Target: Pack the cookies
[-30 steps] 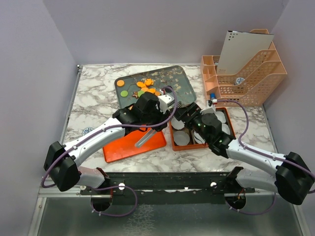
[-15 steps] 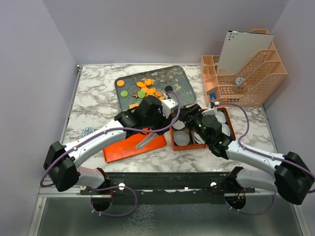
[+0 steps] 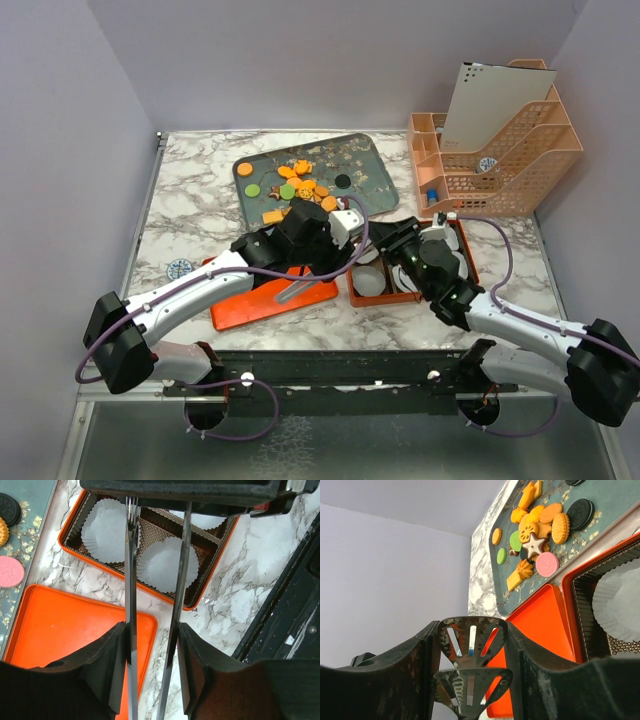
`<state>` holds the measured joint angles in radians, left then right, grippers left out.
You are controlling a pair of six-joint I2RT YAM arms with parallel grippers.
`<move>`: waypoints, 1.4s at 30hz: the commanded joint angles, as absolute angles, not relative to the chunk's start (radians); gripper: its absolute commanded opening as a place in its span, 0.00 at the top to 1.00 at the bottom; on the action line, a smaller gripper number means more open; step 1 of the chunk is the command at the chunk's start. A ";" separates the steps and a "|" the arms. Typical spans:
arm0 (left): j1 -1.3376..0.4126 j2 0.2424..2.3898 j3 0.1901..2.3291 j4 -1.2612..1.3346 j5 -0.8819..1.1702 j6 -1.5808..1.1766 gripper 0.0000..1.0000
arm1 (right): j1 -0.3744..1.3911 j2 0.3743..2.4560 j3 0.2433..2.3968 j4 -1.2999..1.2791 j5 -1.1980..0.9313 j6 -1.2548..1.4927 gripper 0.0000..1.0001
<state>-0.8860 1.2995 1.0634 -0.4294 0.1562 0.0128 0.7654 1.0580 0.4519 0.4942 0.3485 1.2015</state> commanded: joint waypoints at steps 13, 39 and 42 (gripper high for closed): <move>-0.892 1.195 0.977 -0.256 0.041 -0.009 0.10 | 0.724 0.994 0.433 0.480 0.370 1.327 0.59; -0.882 1.109 0.864 -0.151 0.248 0.112 0.02 | 0.598 0.938 0.414 0.489 0.106 1.431 0.58; -0.882 1.100 0.855 -0.139 0.241 0.105 0.04 | 0.590 0.929 0.400 0.502 0.102 1.446 0.58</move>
<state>-0.8890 1.1114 0.8722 -0.1871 0.2031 0.1284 0.6037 0.9554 0.4229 0.4557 0.1341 1.3968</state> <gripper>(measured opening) 0.975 0.506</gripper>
